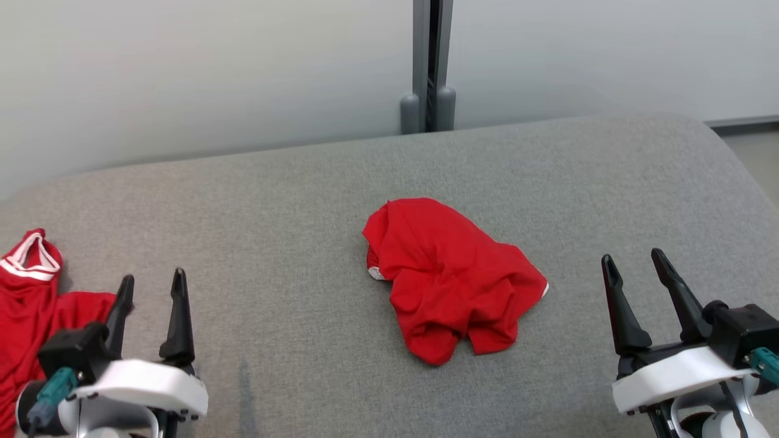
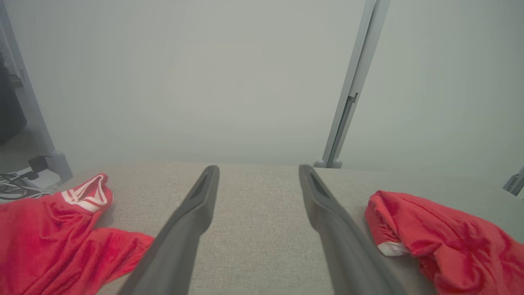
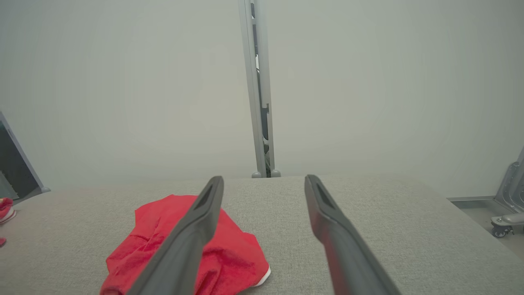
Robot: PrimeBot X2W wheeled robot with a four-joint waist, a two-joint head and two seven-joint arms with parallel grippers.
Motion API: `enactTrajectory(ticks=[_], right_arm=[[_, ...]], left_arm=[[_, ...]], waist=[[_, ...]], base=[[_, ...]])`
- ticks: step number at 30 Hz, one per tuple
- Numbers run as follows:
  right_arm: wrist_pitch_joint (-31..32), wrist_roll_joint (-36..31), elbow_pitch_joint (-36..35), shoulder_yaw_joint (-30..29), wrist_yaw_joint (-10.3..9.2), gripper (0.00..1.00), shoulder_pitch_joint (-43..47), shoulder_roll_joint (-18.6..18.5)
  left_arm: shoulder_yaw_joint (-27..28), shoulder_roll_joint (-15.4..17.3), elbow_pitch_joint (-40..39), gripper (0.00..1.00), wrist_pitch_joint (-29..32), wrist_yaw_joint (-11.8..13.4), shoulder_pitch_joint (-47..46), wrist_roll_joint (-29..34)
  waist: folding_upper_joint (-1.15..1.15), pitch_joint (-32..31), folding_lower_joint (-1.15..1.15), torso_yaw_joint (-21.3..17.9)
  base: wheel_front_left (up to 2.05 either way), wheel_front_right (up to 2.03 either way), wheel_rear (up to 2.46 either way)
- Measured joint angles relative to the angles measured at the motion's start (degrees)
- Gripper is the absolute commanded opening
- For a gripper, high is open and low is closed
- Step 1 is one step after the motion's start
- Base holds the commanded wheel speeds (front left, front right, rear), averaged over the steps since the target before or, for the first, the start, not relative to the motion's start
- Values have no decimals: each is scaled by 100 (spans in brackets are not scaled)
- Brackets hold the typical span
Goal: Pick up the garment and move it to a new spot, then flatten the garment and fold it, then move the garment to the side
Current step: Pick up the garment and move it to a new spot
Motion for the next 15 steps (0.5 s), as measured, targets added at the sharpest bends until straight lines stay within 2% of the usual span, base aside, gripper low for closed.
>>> enactTrajectory(ticks=[15], right_arm=[[319, -11, -57, -94, 0, 100, 421, -85]], left_arm=[[-238, 199, -812, 100, 333, 285, 706, 190]], waist=[[0, -430, 0, 22]], base=[[0, 0, 0]])
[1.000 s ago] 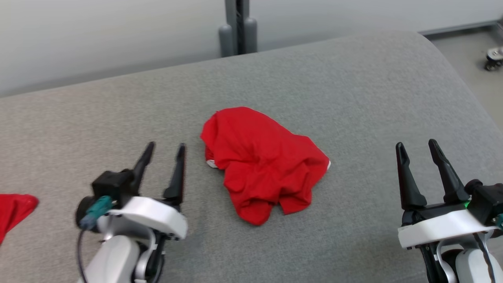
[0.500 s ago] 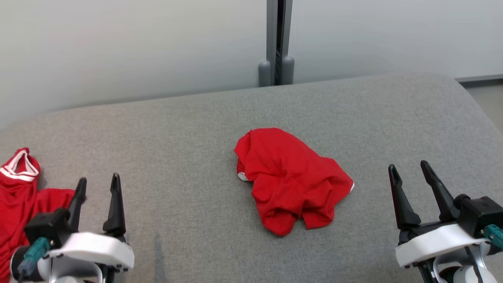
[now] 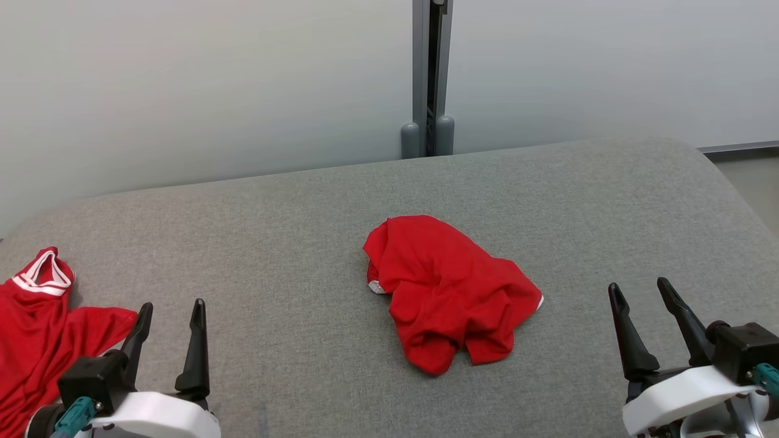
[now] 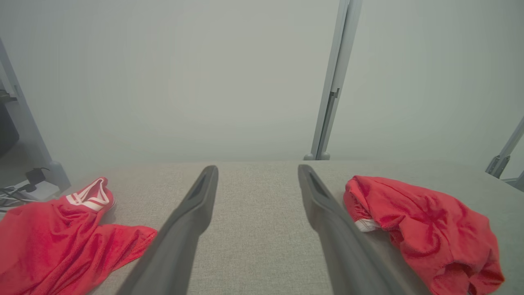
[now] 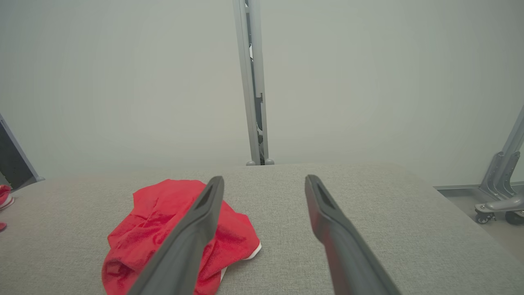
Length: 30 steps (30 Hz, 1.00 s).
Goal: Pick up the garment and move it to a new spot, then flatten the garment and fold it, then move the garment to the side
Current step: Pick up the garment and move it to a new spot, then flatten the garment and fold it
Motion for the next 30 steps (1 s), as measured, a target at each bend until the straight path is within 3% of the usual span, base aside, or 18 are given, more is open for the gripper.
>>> enactTrajectory(ticks=[30], right_arm=[[97, 15, -7, -73, 0, 100, 52, 67]], left_arm=[[-46, 105, -99, 100, 114, 76, 111, -48]], waist=[[0, 45, 0, 105]], base=[[0, 0, 0]])
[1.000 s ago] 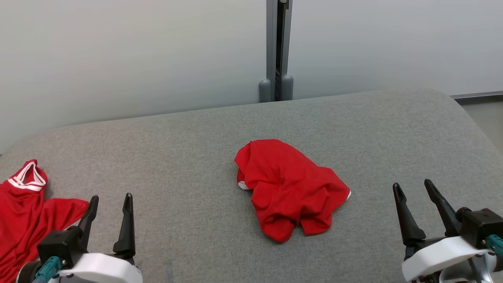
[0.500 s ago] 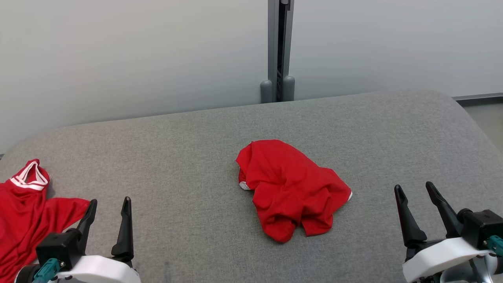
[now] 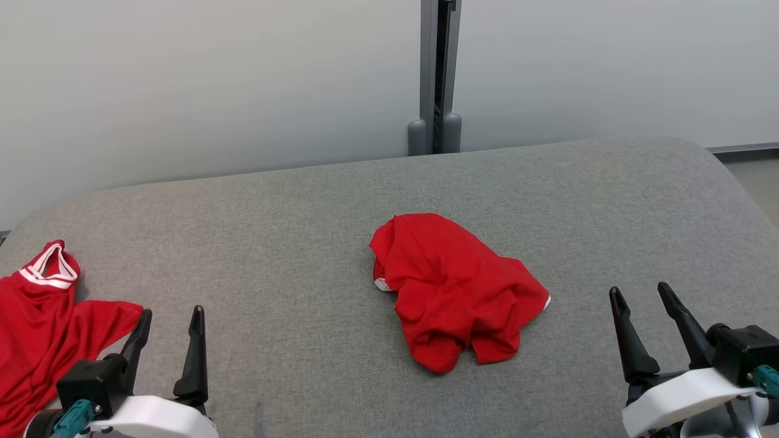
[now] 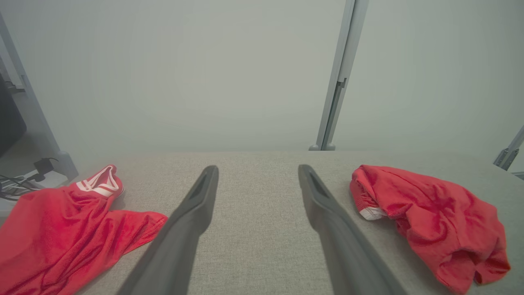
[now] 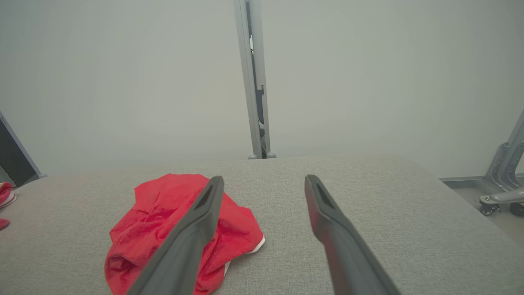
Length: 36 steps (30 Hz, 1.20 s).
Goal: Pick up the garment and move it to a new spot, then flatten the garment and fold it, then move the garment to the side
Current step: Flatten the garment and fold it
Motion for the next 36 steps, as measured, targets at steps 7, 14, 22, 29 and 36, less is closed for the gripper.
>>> enactTrajectory(ticks=[7, 14, 22, 29, 36], right_arm=[[1, 0, -4, 11, 0, 100, -1, 5], [194, 157, 88, 645, 0, 100, 0, 10], [318, 443, 555, 1713, 0, 100, -36, 8], [81, 493, 1289, 2349, 0, 100, -409, -176], [-225, 156, 2090, 2364, 0, 100, -965, -292]], left_arm=[[-26, 1, -5, 100, -1, 16, -1, -1], [-89, 1, 1, 100, 4, -10, -80, -18], [-204, -26, 45, 100, -11, -118, -389, 19], [-322, -165, 281, 100, -158, -276, -772, 42], [-370, -307, 552, 100, -353, -407, -1001, 14]], waist=[[0, 24, 0, 69], [0, 110, 0, 206], [0, 375, 0, 426], [0, 723, 0, 816], [0, 1014, 0, 1181]], base=[[0, 0, 0], [0, 0, 0], [0, 0, 0], [0, 0, 0], [0, 0, 0]])
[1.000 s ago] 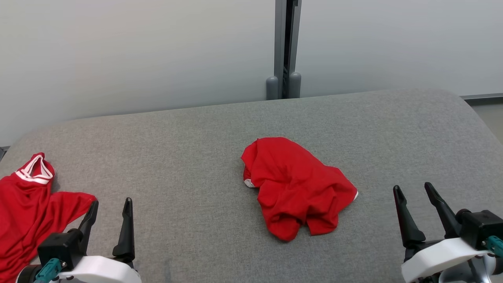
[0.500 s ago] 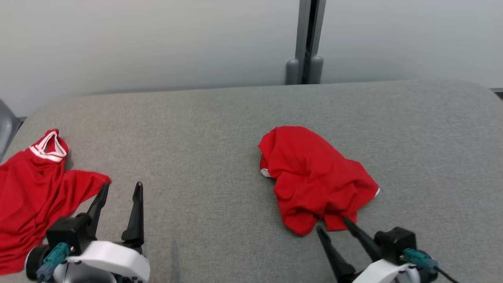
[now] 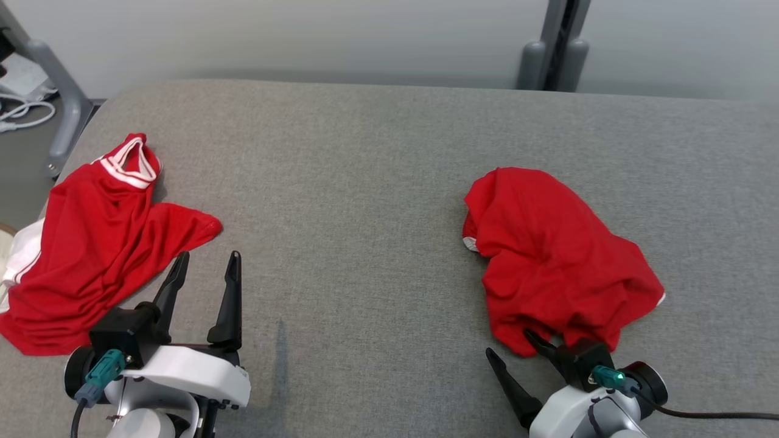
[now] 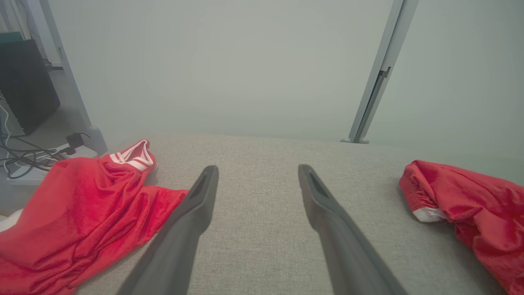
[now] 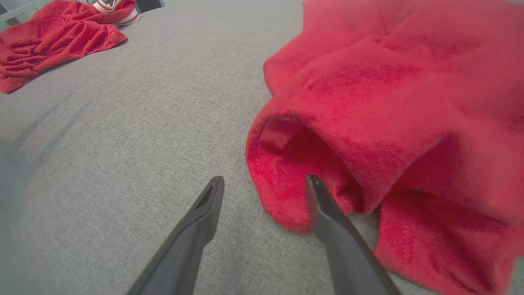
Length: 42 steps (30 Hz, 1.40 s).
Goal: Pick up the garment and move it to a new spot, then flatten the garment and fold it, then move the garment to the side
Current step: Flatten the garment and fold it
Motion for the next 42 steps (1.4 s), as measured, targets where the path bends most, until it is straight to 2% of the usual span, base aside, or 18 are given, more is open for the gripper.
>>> enactTrajectory(ticks=[2, 3, 4, 5, 6, 7, 12, 16, 21, 23, 30, 35, 39, 42], right_arm=[[-9, -122, 254, 57, 0, 98, -135, -14], [-20, -135, 379, 83, 0, 86, -194, -14], [-19, -157, 508, 103, 0, 46, -252, -16], [14, -163, 620, 129, 0, 22, -318, -18], [12, -168, 701, 137, 0, 22, -391, -14], [3, -176, 762, 144, 0, 0, -461, -18], [-12, -76, 861, 200, 0, 0, -577, -14], [114, 159, 549, 337, 0, 0, -571, -30], [579, 875, -477, 703, 0, 0, -548, -79], [858, 1363, -1241, 815, 0, 0, -519, -169], [1322, 2196, -2709, 843, 0, 0, -652, -240], [1383, 2932, -3661, 553, 0, 0, -836, -135], [1556, 3475, -4190, -40, 0, 0, -711, -90], [1768, 3602, -4214, -678, 0, 0, -369, -111]], left_arm=[[-23, -37, 59, 100, -36, -9, -69, -5], [-31, -58, 99, 100, -57, -33, -99, -7], [-41, -77, 133, 100, -79, -46, -131, -10], [-46, -93, 163, 100, -107, -51, -164, -16], [-44, -102, 191, 100, -131, -56, -187, -22], [-45, -115, 222, 100, -148, -58, -211, -32], [-34, -156, 330, 100, -235, -75, -268, -49], [-9, -151, 374, 100, -272, -75, -267, -60], [7, -109, 380, 100, -282, -75, -270, -66], [1, -102, 382, 100, -281, -74, -276, -67], [-23, -77, 370, 100, -254, -64, -276, -99], [-52, -58, 350, 100, -244, -48, -273, -99], [-79, -63, 322, 100, -225, -47, -264, -101], [-87, -60, 304, 100, -221, -40, -260, -107]], waist=[[0, 75, 0, 76], [0, 112, 0, 109], [0, 146, 0, 138], [0, 181, 0, 162], [0, 213, 0, 181], [0, 241, 0, 196], [0, 294, 0, 178], [0, 275, 0, 77], [0, 240, 0, -83], [0, 212, 0, -165], [0, 130, 0, -289], [0, 91, 0, -336], [0, 87, 0, -360], [0, 108, 0, -398]], base=[[0, 0, 0], [0, 0, 0], [0, 0, 0], [0, 0, 0], [0, 0, 0], [0, 0, 0], [0, 0, 0], [0, 0, 0], [0, 0, 0], [0, 0, 0], [0, 0, 0], [0, 0, 0], [0, 0, 0], [0, 0, 0]])
